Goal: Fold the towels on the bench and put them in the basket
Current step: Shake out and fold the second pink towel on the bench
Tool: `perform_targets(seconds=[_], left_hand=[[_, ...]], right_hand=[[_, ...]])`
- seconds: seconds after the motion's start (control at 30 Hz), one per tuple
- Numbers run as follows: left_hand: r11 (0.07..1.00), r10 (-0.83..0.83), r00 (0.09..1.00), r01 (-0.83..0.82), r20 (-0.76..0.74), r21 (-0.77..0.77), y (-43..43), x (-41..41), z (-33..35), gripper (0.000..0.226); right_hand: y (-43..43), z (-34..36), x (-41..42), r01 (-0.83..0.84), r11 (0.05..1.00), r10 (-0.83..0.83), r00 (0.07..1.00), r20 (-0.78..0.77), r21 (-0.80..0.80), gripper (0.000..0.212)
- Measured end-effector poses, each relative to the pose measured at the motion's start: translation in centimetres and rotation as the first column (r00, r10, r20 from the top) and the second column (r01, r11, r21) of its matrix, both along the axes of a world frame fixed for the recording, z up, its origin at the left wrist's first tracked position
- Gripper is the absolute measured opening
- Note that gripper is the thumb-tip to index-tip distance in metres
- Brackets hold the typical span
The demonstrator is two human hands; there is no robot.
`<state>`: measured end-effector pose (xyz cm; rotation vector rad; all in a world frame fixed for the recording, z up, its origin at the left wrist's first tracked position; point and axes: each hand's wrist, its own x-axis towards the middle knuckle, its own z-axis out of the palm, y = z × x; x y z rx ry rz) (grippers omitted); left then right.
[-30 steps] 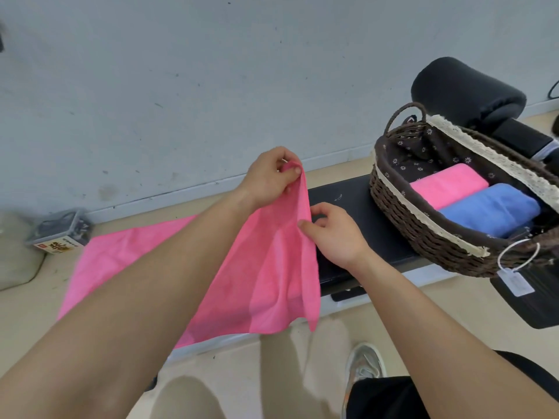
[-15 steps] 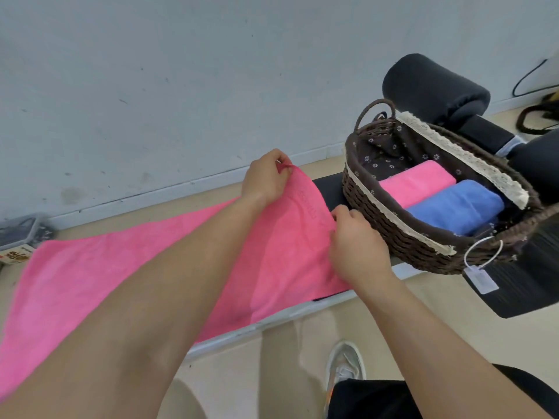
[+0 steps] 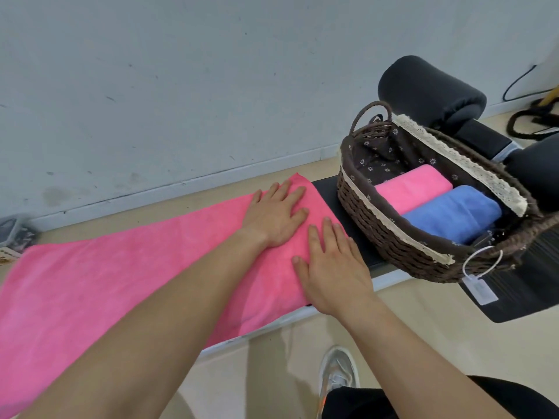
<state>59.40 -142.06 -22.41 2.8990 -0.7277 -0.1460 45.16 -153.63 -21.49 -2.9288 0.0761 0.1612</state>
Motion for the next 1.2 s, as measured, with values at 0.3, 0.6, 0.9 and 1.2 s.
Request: perform_targets(seconds=[0.3,0.6,0.9,1.2], left_hand=[[0.981,0.032,0.999,-0.024,0.036,-0.195,5.3,-2.4,1.8,0.059],[0.858,0.496,0.867,-0.482,0.041,-0.179,28.6,-11.4,2.6,0.057],[0.767,0.609,0.793,-0.593,-0.012,-0.245,41.1,-14.0,1.5,0.049],[0.742,0.658,0.748,-0.663,-0.081,-0.097,42.4,-10.2,-1.1,0.068]], right_hand=[[4.2,2.8,1.6,-0.059,0.997,0.051,0.987,0.149,0.050,0.061],[19.7,4.2,1.0,-0.382,0.917,0.366,0.919,0.147,0.109,0.066],[31.3,1.8,-1.5,-0.662,0.748,0.656,0.748,0.106,0.043,0.071],[35.2,-0.8,-1.1,-0.692,0.721,0.692,0.722,-0.013,-0.039,0.076]])
